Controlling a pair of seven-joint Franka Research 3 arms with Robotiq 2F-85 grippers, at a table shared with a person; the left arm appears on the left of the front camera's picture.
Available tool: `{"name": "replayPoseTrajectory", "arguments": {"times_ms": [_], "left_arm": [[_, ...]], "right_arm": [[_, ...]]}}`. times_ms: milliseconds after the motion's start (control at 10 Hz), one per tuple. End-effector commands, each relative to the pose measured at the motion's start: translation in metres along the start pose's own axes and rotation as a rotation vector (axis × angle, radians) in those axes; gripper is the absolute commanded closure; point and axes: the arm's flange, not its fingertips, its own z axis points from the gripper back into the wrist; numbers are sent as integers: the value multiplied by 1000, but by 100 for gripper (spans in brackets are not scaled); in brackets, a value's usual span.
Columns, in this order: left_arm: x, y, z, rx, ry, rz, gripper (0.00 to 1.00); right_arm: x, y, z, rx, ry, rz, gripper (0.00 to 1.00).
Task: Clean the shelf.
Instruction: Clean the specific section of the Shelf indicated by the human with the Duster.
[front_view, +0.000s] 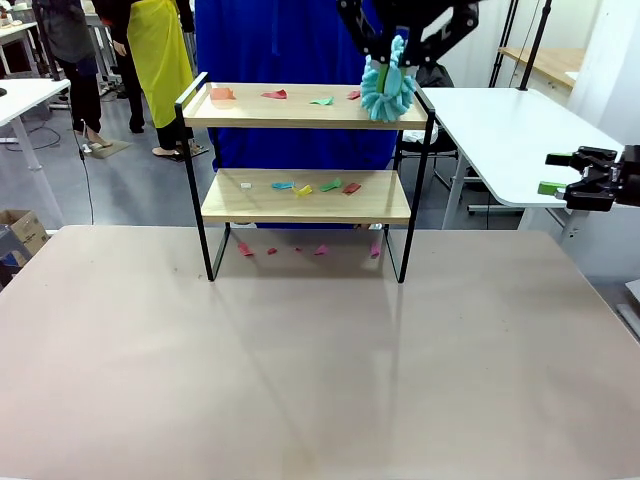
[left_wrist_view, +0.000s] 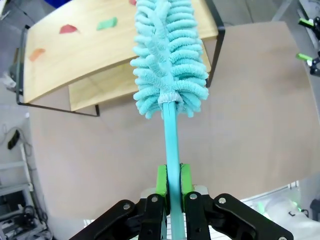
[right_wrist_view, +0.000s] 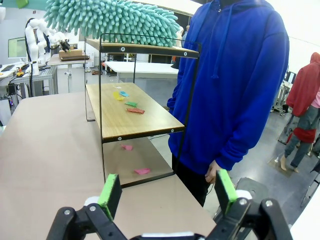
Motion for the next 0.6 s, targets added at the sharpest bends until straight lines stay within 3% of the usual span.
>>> {"name": "replayPoseTrajectory", "arguments": {"times_ms": [0,100,500], "left_arm": [[-1,-4,3,-13,61,-27,87],[0,0,0,0,0,0,87],[-1,-3,-3,-2,13,-6,87]], "right_arm": [[3,0,-1,0,-2,5,0],[3,0,-1,0,-2,5,0],[3,0,-1,0,-2,5,0]]}}
